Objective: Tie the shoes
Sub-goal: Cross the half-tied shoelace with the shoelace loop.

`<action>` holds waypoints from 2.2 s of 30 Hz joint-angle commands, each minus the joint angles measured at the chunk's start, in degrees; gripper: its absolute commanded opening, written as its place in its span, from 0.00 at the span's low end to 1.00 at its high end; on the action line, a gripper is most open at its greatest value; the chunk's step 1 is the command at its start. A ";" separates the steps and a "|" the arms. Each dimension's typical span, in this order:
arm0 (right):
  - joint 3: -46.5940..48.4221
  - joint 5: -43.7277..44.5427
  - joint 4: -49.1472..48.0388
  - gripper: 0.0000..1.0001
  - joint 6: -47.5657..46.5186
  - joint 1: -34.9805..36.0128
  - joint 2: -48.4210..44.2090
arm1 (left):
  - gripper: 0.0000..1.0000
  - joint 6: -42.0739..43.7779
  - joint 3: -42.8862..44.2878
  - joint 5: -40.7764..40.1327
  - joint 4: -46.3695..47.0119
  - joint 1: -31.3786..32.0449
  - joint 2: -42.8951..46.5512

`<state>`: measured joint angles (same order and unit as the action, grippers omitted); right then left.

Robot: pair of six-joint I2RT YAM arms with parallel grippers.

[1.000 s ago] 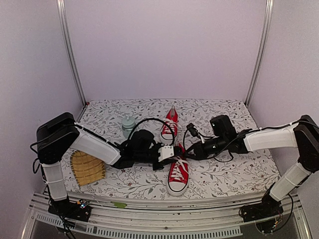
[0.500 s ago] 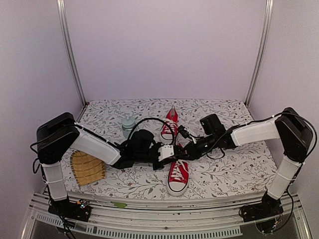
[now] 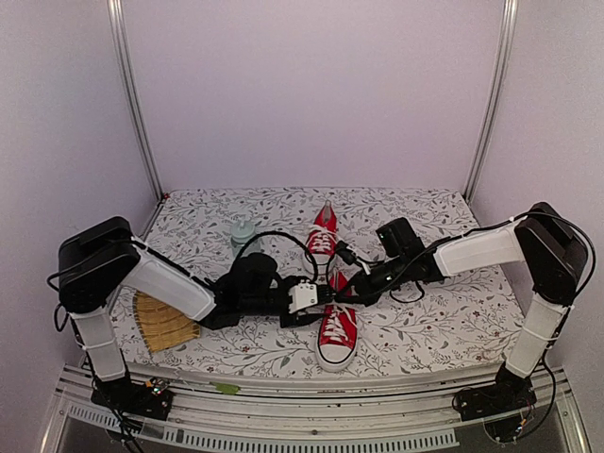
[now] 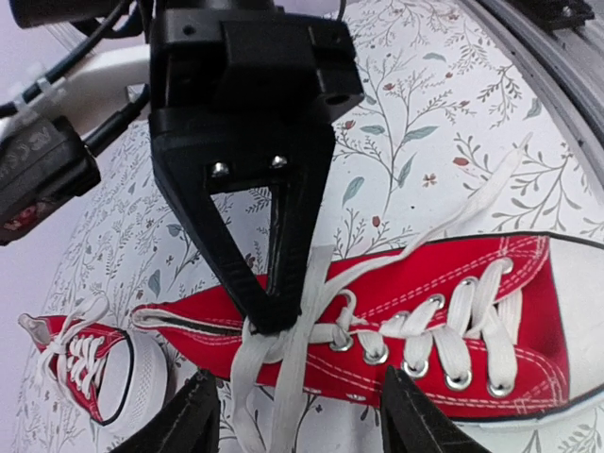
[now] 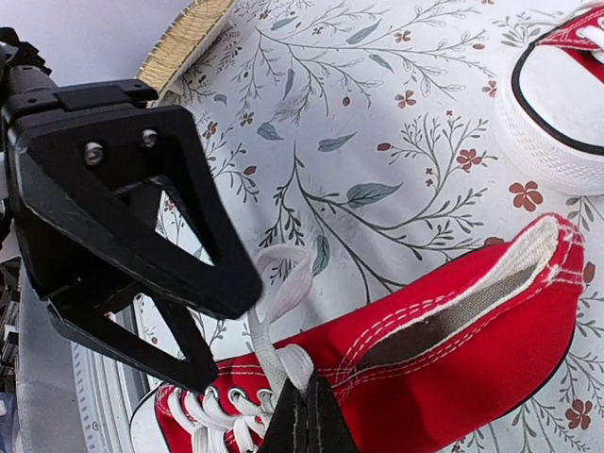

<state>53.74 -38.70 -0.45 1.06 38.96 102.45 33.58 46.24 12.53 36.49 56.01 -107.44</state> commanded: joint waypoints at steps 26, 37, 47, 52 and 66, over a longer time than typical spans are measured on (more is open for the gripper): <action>-3.23 -5.05 -3.37 0.01 4.21 -2.31 -3.22 | 0.27 34.19 13.52 -6.42 -17.87 8.18 -7.48; -3.69 -5.20 -3.20 0.01 4.39 -2.31 -4.69 | 0.23 39.13 14.32 -10.55 -19.81 8.54 -9.06; -3.32 -7.05 -2.61 0.01 4.08 -2.31 -5.17 | 0.18 44.81 14.37 -17.86 -18.74 8.41 -9.72; -3.34 -5.54 -1.27 0.01 3.74 -2.31 -5.70 | 0.00 41.74 10.62 -17.60 -8.37 8.46 -7.73; -3.86 -3.75 1.03 0.01 3.49 -2.31 -8.19 | 0.00 17.64 -0.49 -5.33 -3.14 6.33 3.95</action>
<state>50.39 -42.96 -0.23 5.08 36.97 95.72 59.00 47.40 2.13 31.05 63.79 -105.82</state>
